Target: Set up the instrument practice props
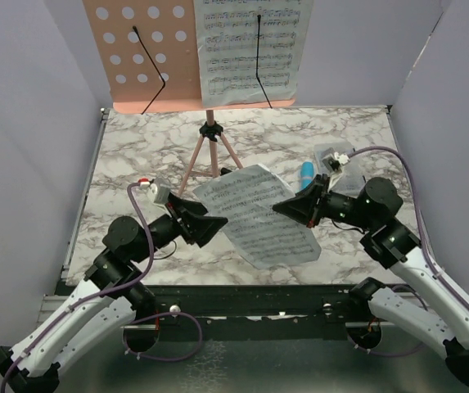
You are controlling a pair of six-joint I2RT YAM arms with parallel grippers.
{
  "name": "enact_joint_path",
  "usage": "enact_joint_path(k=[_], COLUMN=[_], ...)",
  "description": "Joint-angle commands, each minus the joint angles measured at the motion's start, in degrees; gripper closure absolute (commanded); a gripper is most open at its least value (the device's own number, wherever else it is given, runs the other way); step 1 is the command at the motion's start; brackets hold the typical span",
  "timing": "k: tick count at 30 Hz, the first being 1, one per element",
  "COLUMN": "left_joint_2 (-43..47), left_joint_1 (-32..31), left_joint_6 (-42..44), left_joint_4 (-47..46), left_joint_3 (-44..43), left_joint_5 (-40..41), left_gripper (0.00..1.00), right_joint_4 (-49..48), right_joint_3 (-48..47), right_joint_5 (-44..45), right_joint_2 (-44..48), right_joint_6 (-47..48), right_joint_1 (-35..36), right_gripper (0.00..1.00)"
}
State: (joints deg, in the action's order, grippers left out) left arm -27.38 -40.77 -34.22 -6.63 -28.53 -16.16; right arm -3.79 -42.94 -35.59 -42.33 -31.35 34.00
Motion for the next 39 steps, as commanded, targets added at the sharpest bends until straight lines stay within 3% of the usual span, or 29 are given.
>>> enact_joint_path(k=[1, 8, 16, 24, 27, 37, 39], left_joint_2=[2.19, 0.99, -10.86, -21.99, -23.12, -18.46, -17.45], left_joint_1=[-0.23, -0.24, -0.23, -0.27, -0.35, -0.36, -0.35], left_joint_6=[7.71, 16.01, 20.25, 18.91, 18.67, 16.51, 16.15], left_joint_4=[18.74, 28.60, 32.06, 32.07, 31.33, 25.67, 25.18], left_joint_3=[-7.22, -15.01, -20.65, -21.36, -20.82, -16.79, -15.99], left_joint_5=[11.63, 11.32, -5.54, -19.73, -22.15, -23.99, -23.41], left_gripper=[0.21, 0.19, 0.22, 0.32, 0.43, 0.99, 1.00], right_joint_4=[15.20, 18.56, 21.99, 23.73, 22.89, 21.13, 20.78], right_joint_3=[-2.80, -4.94, -7.89, -9.52, -9.56, -9.71, -9.62], right_joint_5=[-3.42, -17.90, -26.06, -24.46, -24.06, -21.19, -20.95], right_joint_2=[-4.95, -13.99, -20.18, -23.42, -23.85, -23.77, -23.77], right_joint_6=[8.94, 11.16, 14.29, 15.80, 15.48, 14.70, 14.59], right_joint_1=[-0.20, -0.25, 1.09, 5.63, 6.16, 6.26, 6.26], right_gripper=[1.00, 1.00, 1.00, 1.00, 1.00, 1.00, 1.00])
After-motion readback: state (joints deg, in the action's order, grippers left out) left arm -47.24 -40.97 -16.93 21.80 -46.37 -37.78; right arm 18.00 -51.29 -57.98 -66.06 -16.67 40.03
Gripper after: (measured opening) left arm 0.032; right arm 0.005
